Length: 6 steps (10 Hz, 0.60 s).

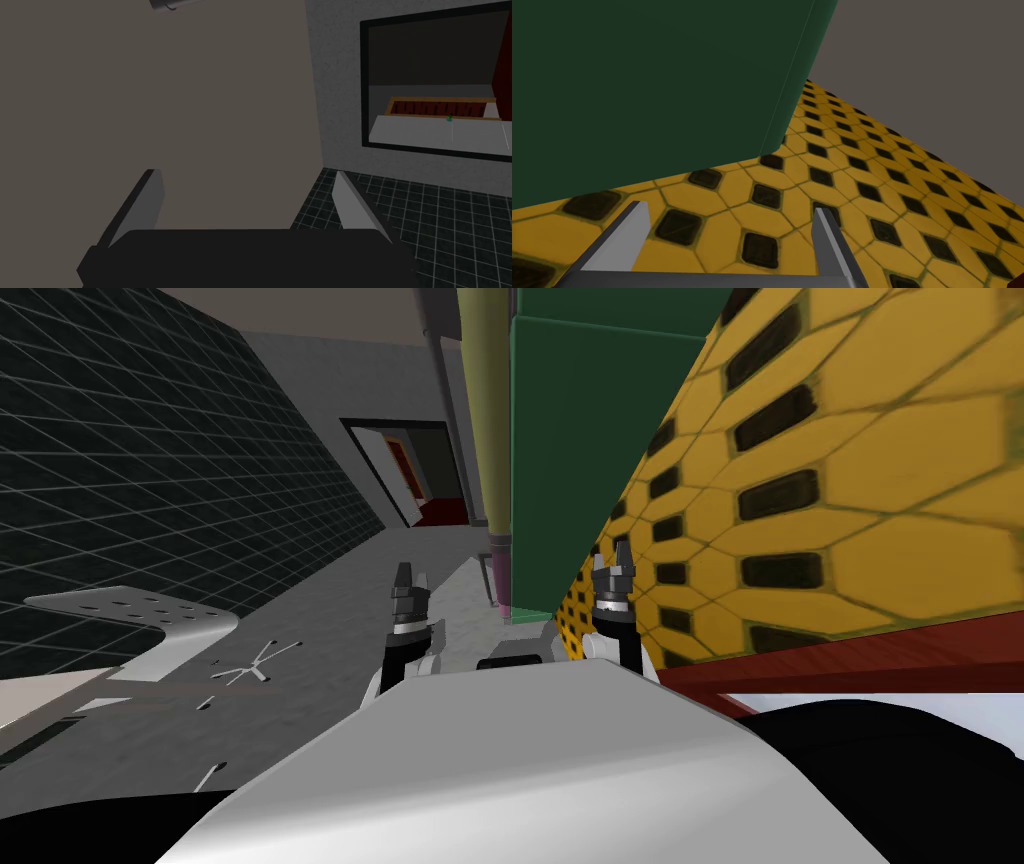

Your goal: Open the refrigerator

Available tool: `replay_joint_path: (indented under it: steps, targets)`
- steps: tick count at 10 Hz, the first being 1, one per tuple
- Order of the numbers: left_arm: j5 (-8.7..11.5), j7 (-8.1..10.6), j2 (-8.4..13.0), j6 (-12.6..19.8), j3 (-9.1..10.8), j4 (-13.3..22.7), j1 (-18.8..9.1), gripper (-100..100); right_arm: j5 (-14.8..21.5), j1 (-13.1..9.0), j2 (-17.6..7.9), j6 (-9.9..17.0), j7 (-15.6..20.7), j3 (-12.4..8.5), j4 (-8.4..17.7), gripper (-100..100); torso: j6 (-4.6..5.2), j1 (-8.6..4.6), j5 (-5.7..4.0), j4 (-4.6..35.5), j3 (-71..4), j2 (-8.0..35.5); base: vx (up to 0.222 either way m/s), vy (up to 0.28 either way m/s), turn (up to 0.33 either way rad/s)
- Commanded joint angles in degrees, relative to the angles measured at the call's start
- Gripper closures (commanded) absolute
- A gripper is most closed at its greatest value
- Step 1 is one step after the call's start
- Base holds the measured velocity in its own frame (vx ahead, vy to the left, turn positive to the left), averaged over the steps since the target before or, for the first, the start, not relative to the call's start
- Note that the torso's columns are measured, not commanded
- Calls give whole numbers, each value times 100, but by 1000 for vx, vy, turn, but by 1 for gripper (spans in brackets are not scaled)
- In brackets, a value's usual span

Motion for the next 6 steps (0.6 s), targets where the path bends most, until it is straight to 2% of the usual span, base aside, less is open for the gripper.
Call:
replay_joint_path:
  steps: [1,6]
  targets:
    - [0,0,0,0,0,0,0,0,0,0,0,0,0,0,0,0,0,0,0,235,-467,232,0,0,0]
    - [0,0,0,0,0,-1,0,0,0,0,0,0,0,0,-1,0,0,0,0,2268,-4536,2269,0,0,0]
